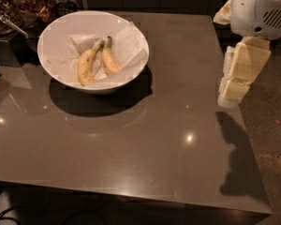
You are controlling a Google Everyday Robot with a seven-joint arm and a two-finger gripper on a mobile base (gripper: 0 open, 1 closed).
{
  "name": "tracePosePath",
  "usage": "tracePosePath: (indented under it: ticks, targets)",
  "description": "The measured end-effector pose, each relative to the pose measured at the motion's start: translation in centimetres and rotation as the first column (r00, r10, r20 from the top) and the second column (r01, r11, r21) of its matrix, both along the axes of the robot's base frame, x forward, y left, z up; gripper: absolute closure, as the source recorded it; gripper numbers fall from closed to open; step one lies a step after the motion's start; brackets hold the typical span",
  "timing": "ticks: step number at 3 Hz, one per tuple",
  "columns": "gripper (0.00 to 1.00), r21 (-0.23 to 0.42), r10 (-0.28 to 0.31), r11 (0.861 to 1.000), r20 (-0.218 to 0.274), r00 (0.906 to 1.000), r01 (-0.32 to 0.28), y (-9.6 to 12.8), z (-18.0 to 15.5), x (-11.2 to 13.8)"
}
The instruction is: Pick banana from white bowl
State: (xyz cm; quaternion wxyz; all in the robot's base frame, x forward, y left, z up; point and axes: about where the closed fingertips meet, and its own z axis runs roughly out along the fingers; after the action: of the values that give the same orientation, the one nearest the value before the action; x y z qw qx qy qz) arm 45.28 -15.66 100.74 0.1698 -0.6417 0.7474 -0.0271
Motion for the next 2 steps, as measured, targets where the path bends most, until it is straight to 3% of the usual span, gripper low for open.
tracePosePath:
  ticks: [2]
  targets:
    - [0.00,0.038,0.018,0.999,0.017,0.9997,-0.018,1.8,0.1,0.9]
